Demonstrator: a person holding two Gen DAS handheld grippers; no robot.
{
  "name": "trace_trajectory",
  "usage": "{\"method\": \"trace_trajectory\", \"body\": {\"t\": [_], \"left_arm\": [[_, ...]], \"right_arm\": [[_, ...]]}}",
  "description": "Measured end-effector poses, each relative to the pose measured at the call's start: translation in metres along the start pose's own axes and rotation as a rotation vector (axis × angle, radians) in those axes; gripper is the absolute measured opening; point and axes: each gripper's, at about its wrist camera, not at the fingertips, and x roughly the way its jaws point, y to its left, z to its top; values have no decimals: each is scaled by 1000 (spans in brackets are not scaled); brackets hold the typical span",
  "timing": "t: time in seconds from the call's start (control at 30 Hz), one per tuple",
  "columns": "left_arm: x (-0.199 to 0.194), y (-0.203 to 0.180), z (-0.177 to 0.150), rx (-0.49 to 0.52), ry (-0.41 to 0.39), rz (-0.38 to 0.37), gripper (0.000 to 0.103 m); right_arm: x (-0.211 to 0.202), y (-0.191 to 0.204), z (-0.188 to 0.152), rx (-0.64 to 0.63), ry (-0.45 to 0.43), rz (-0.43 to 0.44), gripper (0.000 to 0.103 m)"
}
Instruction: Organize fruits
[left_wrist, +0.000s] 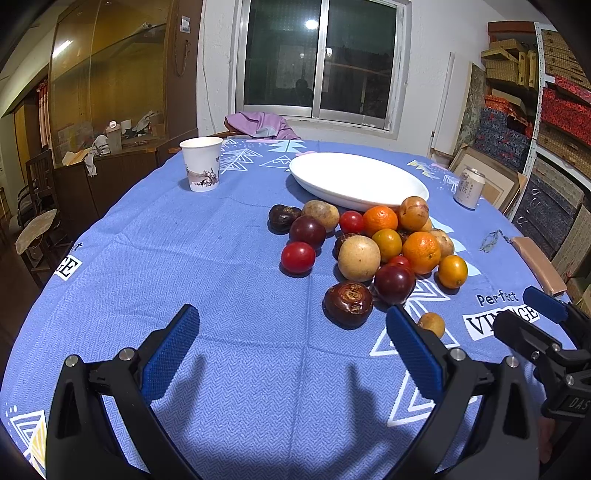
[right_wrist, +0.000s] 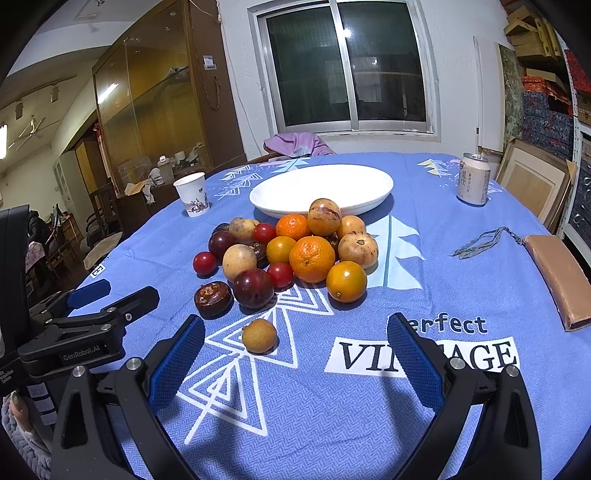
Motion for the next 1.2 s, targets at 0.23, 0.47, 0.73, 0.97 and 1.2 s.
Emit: {"method": "trace_trajectory", "body": {"t": [0.23, 0.47, 0.73, 0.97, 1.2], "left_arm": [[0, 0, 0, 0, 0, 0, 99], [0, 0, 0, 1, 0, 0, 99], [0, 0, 1, 1, 1, 0, 99], [0, 0, 1, 1, 1, 0, 99], [0, 0, 1, 1, 2, 1, 99]], "right_arm": [[-1, 0, -1, 2, 2, 0, 100], [-1, 0, -1, 4, 2, 1, 100], [0, -1, 0, 5, 3, 1, 100], [0, -1, 0, 6, 4, 2, 100], [-1, -1, -1, 10, 6, 15, 100]]}}
